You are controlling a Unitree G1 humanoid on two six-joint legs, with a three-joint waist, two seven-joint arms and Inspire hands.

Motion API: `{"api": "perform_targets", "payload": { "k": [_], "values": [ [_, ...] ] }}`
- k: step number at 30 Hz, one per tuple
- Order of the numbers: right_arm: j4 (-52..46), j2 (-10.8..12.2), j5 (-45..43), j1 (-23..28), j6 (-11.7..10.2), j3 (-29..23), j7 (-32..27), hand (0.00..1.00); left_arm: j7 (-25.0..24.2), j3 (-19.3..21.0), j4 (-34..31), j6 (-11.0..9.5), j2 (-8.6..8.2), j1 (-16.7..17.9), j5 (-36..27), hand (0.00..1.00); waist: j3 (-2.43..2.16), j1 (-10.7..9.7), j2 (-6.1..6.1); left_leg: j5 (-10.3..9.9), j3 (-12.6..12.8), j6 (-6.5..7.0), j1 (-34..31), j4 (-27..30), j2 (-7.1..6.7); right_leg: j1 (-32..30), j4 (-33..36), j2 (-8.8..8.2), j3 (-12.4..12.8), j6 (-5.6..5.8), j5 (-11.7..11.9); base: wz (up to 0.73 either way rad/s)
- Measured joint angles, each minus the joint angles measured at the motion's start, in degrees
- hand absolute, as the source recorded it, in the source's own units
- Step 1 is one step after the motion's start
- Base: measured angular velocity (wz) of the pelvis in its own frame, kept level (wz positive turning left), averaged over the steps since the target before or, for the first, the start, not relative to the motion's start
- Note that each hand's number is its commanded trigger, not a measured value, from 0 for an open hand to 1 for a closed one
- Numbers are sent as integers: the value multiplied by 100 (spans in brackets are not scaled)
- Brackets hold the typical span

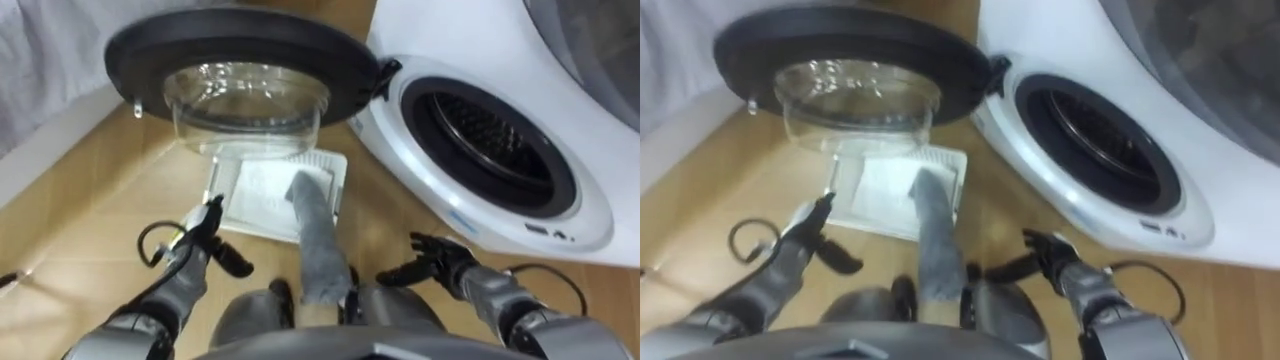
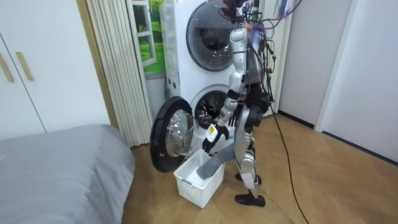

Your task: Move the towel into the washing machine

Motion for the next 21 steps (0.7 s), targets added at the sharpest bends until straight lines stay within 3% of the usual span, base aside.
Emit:
{"api": "perform_targets", "payload": {
  "k": [3, 4, 9, 13, 14, 21],
  "values": [
    [-53, 24, 21, -300, -21, 180, -46, 0, 152, -329, 32, -130, -1, -486, 142, 0, 48, -33, 13, -17, -2, 30, -729, 379, 1, -748, 370, -26, 15, -5, 2, -6],
    [-79, 35, 98, -389, -47, 248, -55, 0, 227, -428, 58, -175, 2, -659, 202, 0, 84, -66, 11, -22, 5, 38, -952, 528, 4, -976, 527, -33, 24, -8, 4, -3],
    [-396, 6, 411, -614, -112, 311, -85, 0, 529, -740, 66, -218, 64, -1187, 442, 0, 182, -202, 9, -116, 34, 125, -1936, 1263, 49, -1948, 1115, -40, 69, -82, -41, -5],
    [-494, -33, 630, -887, -122, 537, -87, 0, 702, -1199, 58, -248, 182, -1513, 549, 0, 211, -347, -12, -161, 97, 181, -2635, 1693, 69, -2702, 1535, -39, 174, -67, -16, -13],
    [-512, -37, 745, -976, -141, 577, -86, 0, 775, -1414, 53, -260, 225, -1635, 630, 0, 216, -392, -7, -197, 123, 213, -2888, 1860, 142, -2962, 1679, -38, 184, -65, -15, -11],
    [-641, -189, 1622, -1352, -349, 762, -14, 0, 1087, -2316, -32, -424, 328, -2334, 1277, 0, 291, -476, 125, -411, 178, 316, -4239, 2786, 320, -4270, 2421, 46, 210, -34, 11, -10]
  ]
}}
